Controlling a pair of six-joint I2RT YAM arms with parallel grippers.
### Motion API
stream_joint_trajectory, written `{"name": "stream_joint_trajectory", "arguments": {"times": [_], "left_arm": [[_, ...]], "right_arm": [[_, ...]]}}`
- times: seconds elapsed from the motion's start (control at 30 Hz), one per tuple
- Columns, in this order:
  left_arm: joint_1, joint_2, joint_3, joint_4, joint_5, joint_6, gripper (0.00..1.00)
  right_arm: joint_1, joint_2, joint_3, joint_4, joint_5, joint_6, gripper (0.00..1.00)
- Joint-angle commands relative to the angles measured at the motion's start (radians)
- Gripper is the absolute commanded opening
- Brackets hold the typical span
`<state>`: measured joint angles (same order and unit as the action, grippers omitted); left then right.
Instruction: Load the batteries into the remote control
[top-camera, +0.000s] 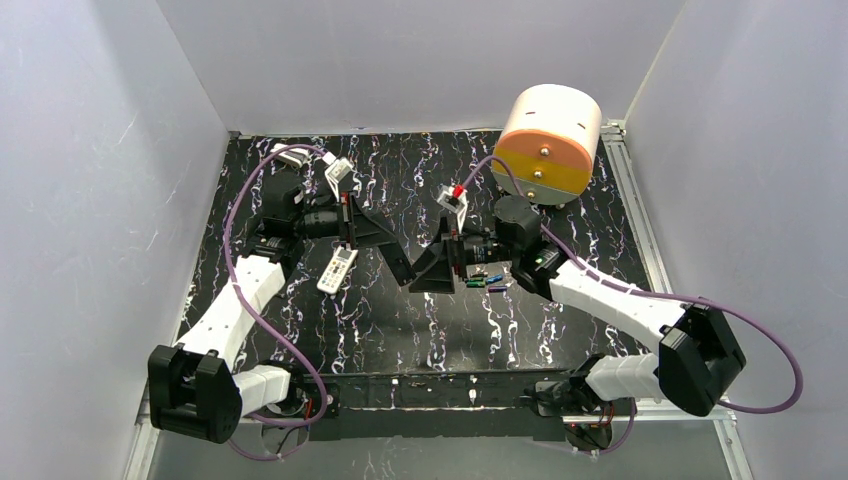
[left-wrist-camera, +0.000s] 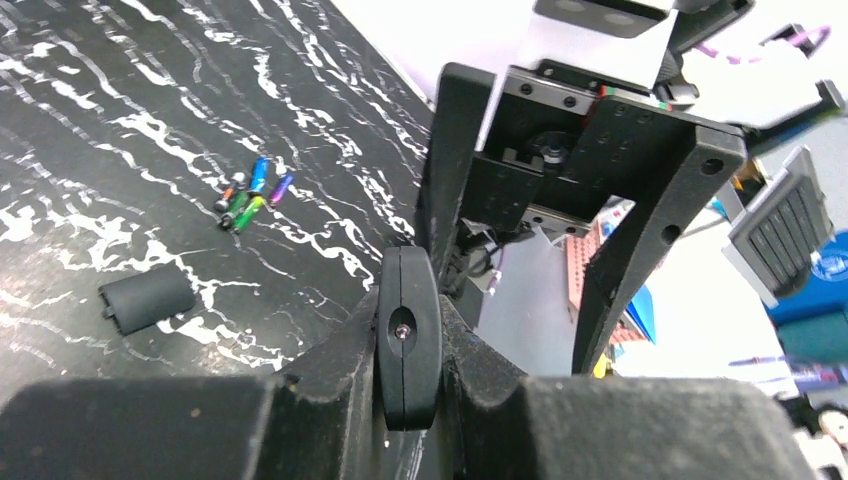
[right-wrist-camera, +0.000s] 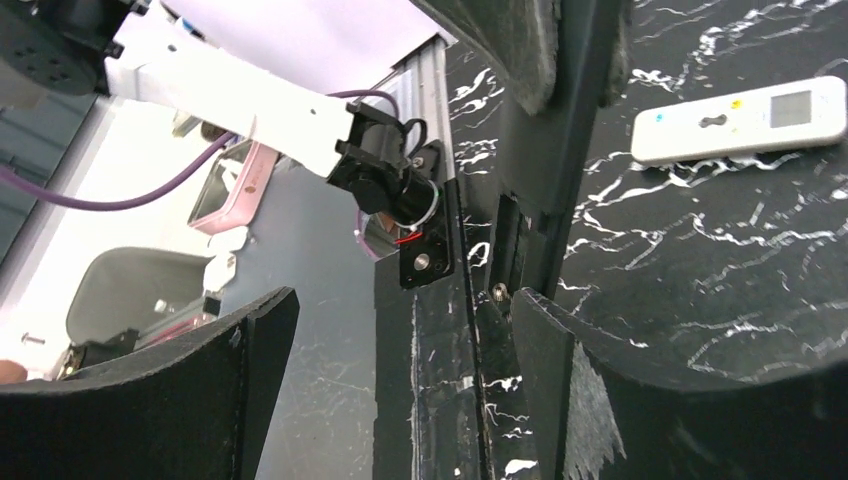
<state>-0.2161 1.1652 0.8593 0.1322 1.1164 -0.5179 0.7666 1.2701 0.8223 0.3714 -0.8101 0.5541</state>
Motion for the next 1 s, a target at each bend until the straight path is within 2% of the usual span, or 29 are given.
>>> {"name": "stream_joint_trajectory", "arguments": {"times": [0.0, 0.13, 0.3, 0.4, 0.53, 0.67, 0.73, 0.83, 0.9, 0.97], "left_arm": [[-0.02, -0.027, 0.055, 0.075, 0.171, -0.02, 0.0], [-0.031, -0.03, 0.061, 0.075, 0.246, -0.017, 0.0], [-0.037, -0.039, 0.061, 0.077, 0.25, -0.005, 0.0], [-0.037, -0.039, 0.054, 0.078, 0.213, 0.004, 0.0], [-0.037, -0.026, 0.056, 0.076, 0.199, 0.001, 0.0], [-0.037, -0.028, 0.058, 0.076, 0.194, 0.001, 0.0], [-0.036, -0.029, 0.062, 0.076, 0.198, -0.001, 0.0], [-0.037, -0.027, 0.07, 0.075, 0.206, -0.005, 0.0], [-0.037, -0.026, 0.078, 0.075, 0.226, -0.008, 0.0], [-0.037, -0.026, 0.086, 0.075, 0.254, -0.009, 0.0]], "right_arm": [[0.027, 0.031, 0.079, -0.004, -0.03, -0.067, 0.85], [0.038, 0.038, 0.054, 0.104, 0.006, 0.018, 0.81], [0.054, 0.014, 0.011, 0.243, 0.038, 0.115, 0.77], [0.053, -0.045, -0.003, 0.214, 0.131, 0.087, 0.77], [0.054, -0.134, -0.026, 0.102, 0.336, 0.013, 0.84], [0.053, -0.172, -0.053, 0.046, 0.432, -0.02, 0.88], [0.054, -0.147, -0.055, 0.046, 0.416, -0.018, 0.89], [0.056, -0.073, -0.022, 0.055, 0.307, -0.002, 0.88], [0.059, -0.026, -0.002, 0.094, 0.212, 0.022, 0.84], [0.06, 0.009, 0.002, 0.218, 0.085, 0.086, 0.76]]}}
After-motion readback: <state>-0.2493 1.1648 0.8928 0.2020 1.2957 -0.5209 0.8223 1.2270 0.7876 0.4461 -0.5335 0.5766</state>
